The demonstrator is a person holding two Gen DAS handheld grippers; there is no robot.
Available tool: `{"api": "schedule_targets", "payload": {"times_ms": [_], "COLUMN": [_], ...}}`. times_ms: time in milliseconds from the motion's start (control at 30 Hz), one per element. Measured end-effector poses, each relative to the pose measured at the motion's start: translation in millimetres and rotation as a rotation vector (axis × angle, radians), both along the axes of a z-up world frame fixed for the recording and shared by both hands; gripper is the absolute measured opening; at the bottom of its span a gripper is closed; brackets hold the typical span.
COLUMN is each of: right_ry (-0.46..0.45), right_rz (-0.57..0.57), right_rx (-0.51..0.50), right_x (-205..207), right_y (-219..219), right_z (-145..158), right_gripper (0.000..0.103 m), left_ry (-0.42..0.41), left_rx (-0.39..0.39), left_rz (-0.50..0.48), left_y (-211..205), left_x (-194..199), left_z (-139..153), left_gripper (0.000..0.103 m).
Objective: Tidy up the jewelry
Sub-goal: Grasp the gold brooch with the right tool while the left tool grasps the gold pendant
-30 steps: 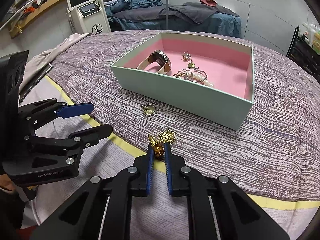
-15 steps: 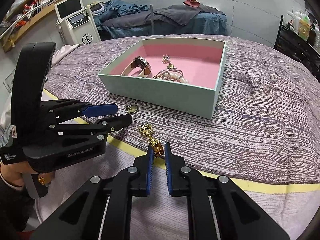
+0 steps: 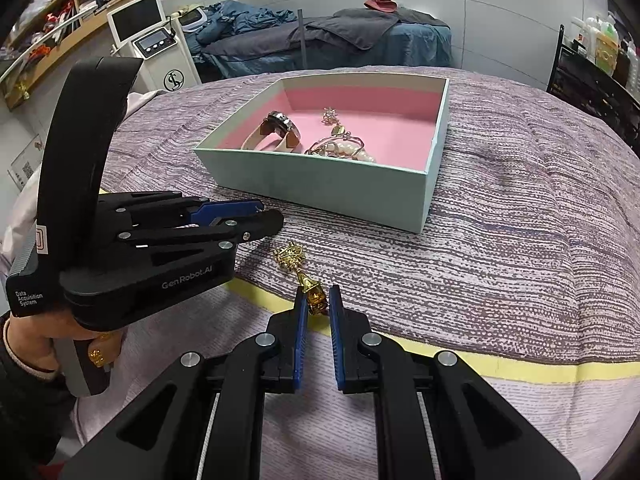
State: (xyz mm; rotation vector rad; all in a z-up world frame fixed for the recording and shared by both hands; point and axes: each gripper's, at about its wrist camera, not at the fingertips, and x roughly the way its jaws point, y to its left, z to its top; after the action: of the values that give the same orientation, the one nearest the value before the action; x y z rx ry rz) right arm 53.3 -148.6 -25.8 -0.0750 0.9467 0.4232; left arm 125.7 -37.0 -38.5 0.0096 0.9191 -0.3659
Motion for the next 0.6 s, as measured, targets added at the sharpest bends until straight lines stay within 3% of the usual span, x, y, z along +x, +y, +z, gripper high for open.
{"api": "schedule_targets", "payload": {"times_ms": [400, 467, 533, 600], "right_ry": [0.0, -0.001, 0.001, 0.001], "right_rz": [0.001, 0.0, -0.003, -0.005], "right_rx": [-0.003, -0.002, -0.002, -0.005], "right_x": [-1.0, -1.3, -1.0, -0.5], "right_y": [0.6, 0.5, 0.5, 1.5], "right_z": [-0.4, -0.3, -1.2, -2.0], "right_gripper": [0.011, 0.011, 0.011, 0.011], "left_ry": [-0.026, -0.028, -0.039, -0.04], "left_rx": [-0.012, -0.005, 0.017, 0.025], "left_rz": [0.037, 0.03, 0.037, 0.021], "left_y": [12.7, 11.6, 8.7, 4.0], "left_x": [-10.4, -9.5, -9.1, -7.6], "left_z": [3.6, 3.9, 4.0, 3.2], "left_gripper": [0.014, 0.024, 0.055, 0.056]}}
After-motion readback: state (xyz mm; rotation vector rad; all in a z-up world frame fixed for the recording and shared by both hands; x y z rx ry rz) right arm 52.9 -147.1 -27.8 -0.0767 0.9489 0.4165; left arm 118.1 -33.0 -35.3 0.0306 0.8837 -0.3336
